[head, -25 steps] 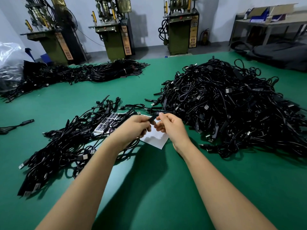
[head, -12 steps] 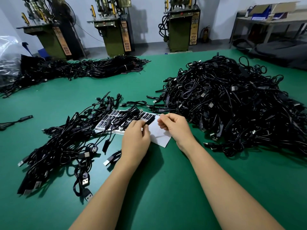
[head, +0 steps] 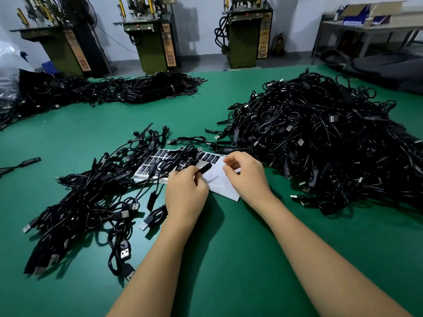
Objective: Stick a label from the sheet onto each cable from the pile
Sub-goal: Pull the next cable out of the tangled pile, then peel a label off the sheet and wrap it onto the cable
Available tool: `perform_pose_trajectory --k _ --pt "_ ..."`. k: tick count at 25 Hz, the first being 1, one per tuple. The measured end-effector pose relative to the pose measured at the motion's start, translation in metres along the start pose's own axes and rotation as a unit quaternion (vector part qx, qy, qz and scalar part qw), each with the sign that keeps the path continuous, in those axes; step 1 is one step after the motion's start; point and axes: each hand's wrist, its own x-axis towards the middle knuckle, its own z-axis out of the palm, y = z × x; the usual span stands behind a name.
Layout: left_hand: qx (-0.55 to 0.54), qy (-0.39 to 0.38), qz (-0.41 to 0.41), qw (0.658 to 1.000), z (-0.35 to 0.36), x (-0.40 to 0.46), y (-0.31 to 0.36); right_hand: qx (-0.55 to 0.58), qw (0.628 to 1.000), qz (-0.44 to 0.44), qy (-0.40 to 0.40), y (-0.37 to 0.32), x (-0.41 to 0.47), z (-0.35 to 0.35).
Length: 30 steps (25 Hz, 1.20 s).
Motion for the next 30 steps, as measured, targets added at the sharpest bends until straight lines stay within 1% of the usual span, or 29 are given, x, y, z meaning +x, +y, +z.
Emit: perform_pose_trajectory --k 4,6,8,11,12,14,17,20,23,25,27,30 --pt "-0.082 0.0 -0.121 0.989 0.0 0.007 0.0 -0.106 0.991 0.044 -0.063 0.001 0.014 0.004" --pt "-0.096 0.005 -0.145 0.985 0.001 0.008 0.0 -0.131 0.988 0.043 -0.074 -0.003 0.026 0.003" --pt "-0.086 0.008 -0.134 0.987 0.0 0.007 0.001 -0.146 0.985 0.044 -0.076 -0.007 0.036 0.004" --pt "-0.019 0.009 -0.047 0.999 0.001 0.003 0.004 -0.202 0.975 0.041 -0.087 -0.011 0.041 0.014" --pt "0.018 0.012 -0.023 1.0 0.001 0.002 0.004 -0.233 0.968 0.025 -0.09 -0.012 0.038 0.017" --pt "0.081 0.024 -0.008 0.996 0.001 0.0 0.005 -0.271 0.958 -0.02 -0.093 -0.01 0.03 0.021" --pt "0.121 0.052 0.011 0.991 -0.001 -0.002 0.007 -0.259 0.96 -0.055 -0.092 -0.008 0.019 0.021" --pt "0.12 0.076 0.033 0.989 0.001 -0.004 0.008 -0.207 0.975 -0.047 -0.071 -0.007 0.016 0.019" --pt "0.137 0.066 -0.004 0.988 0.004 0.0 0.003 -0.192 0.978 -0.045 -0.065 -0.006 0.016 0.017" --pt "0.136 0.031 -0.031 0.99 0.003 0.003 -0.001 -0.188 0.979 -0.04 -0.067 -0.004 0.016 0.019" --pt "0.132 0.008 -0.015 0.991 0.004 0.005 -0.002 -0.167 0.983 -0.023 -0.069 -0.003 0.016 0.02" --pt "0.099 0.022 0.013 0.995 0.002 0.004 0.001 -0.144 0.986 -0.001 -0.081 -0.003 0.02 0.018"
